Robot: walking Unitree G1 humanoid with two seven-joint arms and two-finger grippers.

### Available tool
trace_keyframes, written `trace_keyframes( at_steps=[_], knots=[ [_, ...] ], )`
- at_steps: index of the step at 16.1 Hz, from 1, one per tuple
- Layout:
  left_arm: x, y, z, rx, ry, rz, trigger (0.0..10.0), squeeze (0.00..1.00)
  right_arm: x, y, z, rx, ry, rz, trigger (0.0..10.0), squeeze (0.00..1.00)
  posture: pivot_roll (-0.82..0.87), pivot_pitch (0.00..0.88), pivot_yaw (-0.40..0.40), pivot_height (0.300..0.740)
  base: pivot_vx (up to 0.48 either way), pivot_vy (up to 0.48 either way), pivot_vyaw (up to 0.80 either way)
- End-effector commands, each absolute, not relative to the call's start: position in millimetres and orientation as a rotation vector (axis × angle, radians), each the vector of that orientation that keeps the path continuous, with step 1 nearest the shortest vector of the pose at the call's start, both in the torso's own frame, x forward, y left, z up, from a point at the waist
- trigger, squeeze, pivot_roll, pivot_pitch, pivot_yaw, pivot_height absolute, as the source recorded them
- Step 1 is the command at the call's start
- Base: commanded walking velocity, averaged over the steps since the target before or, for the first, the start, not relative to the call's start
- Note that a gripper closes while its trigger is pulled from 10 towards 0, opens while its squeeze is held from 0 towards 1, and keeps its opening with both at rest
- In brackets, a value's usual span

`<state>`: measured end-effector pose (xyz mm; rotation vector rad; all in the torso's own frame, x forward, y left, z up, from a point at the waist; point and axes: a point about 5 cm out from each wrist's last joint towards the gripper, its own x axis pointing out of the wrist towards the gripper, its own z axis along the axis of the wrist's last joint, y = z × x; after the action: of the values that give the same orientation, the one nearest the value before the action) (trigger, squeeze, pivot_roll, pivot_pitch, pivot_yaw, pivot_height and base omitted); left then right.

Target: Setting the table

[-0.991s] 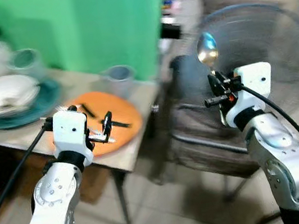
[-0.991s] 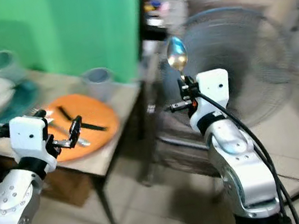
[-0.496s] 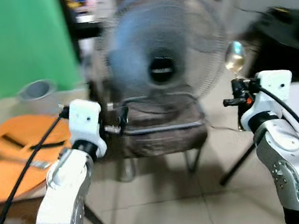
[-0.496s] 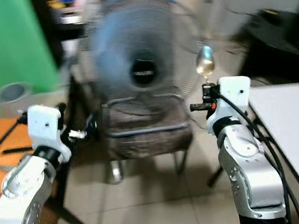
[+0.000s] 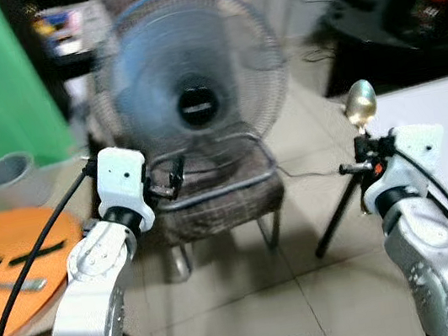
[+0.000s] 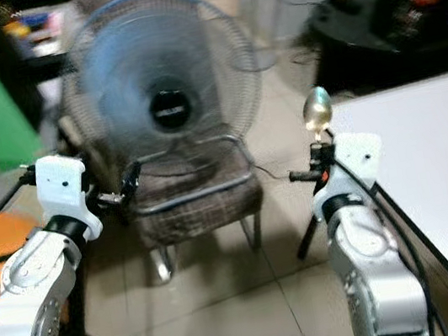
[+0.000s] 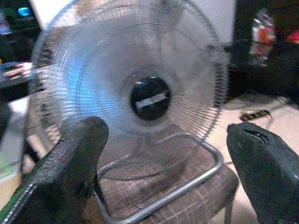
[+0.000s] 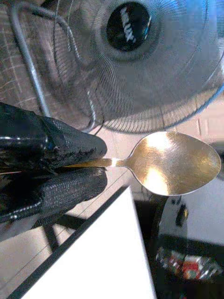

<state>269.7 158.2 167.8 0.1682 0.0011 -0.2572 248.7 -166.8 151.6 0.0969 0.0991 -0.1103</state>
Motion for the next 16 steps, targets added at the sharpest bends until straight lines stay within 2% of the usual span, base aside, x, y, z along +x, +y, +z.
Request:
trace_keyframes(
  at_steps=[1, 7, 12, 16],
  knots=[
    [269, 158, 167, 0.156, -0.003, -0.273, 10.0, 0.00, 246, -168, 154, 0.087, 0.085, -0.122, 10.0, 0.00, 0.07, 0.000, 0.053, 0.740, 0.000, 0.000, -0.80],
    [272, 154, 160, 0.144, 0.018, -0.276, 10.0, 0.00, 250, -167, 161, 0.033, 0.044, -0.102, 10.0, 0.00, 0.03, 0.000, 0.070, 0.740, 0.000, 0.000, -0.80],
    [271, 155, 162, 0.139, 0.006, -0.234, 10.0, 0.00, 256, -162, 174, -0.008, 0.017, -0.031, 10.0, 0.00, 0.06, 0.000, 0.032, 0.740, 0.000, 0.000, -0.80],
    [273, 154, 165, 0.136, -0.008, -0.253, 10.0, 0.00, 249, -167, 171, 0.035, 0.030, -0.098, 10.0, 0.00, 0.04, 0.000, 0.027, 0.740, 0.000, 0.000, -0.80]
  ],
)
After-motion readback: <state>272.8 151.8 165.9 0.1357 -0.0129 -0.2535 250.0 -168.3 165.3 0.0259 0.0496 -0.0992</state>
